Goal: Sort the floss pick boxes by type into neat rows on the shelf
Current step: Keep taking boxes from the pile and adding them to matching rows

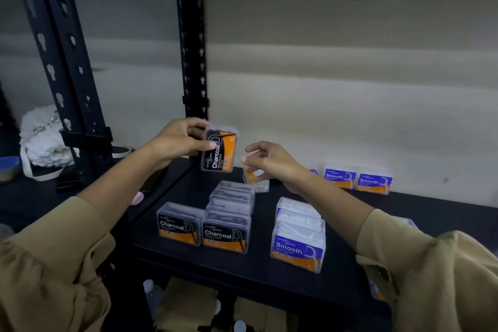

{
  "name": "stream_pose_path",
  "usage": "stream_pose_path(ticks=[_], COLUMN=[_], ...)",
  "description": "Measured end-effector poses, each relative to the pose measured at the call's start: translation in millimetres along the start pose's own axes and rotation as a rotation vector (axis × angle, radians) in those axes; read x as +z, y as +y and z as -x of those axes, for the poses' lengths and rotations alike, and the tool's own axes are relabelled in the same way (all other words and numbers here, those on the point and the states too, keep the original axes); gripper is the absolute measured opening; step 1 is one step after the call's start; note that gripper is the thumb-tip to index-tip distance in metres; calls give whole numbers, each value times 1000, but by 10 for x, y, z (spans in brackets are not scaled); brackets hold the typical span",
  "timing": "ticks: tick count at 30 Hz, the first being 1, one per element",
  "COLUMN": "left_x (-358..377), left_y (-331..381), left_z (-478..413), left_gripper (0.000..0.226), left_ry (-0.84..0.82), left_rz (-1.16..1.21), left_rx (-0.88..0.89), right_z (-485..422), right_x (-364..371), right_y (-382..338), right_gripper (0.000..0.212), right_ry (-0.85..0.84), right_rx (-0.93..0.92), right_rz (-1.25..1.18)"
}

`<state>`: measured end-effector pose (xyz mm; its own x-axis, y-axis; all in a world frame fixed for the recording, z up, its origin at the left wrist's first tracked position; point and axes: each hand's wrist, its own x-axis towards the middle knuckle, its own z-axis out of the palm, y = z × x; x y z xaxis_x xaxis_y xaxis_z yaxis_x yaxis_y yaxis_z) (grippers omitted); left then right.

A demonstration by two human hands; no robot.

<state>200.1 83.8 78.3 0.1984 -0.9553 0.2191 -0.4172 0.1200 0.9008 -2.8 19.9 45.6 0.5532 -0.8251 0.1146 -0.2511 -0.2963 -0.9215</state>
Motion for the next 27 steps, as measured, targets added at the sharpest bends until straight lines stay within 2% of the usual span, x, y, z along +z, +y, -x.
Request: stream_pose_path(ticks=[3, 6, 10, 17, 22, 24, 27], left_x=[-121, -174, -144, -173, -73, -27, 9], left_y=[-34, -112, -250, -360, -387, -384, -376], left_z=[-18, -45, -35, -55, -26, -22, -34], left_gripper=[45, 54, 55, 52, 53, 55, 54], left_ry=[-28, -153, -327, -445, -594, -636, -670], left_rz=[-381, -742, -950, -1104, -1170, -1155, -1122], left_rx=[104, 96, 27, -34, -96, -115, -123], right_z=[14, 36, 93, 124, 182, 265, 413], right_x=[61, 114, 156, 90, -37, -82, -121], right_y=[65, 156, 246, 349, 438, 479, 579], right_gripper=[34, 31, 35, 31, 26, 32, 53], right_ry=[-16, -22, -49, -22, -4, -34, -96], right_rx=[8, 11, -40, -66, -57, -61, -28], right_rz=[51, 133, 310, 415, 542, 665, 882])
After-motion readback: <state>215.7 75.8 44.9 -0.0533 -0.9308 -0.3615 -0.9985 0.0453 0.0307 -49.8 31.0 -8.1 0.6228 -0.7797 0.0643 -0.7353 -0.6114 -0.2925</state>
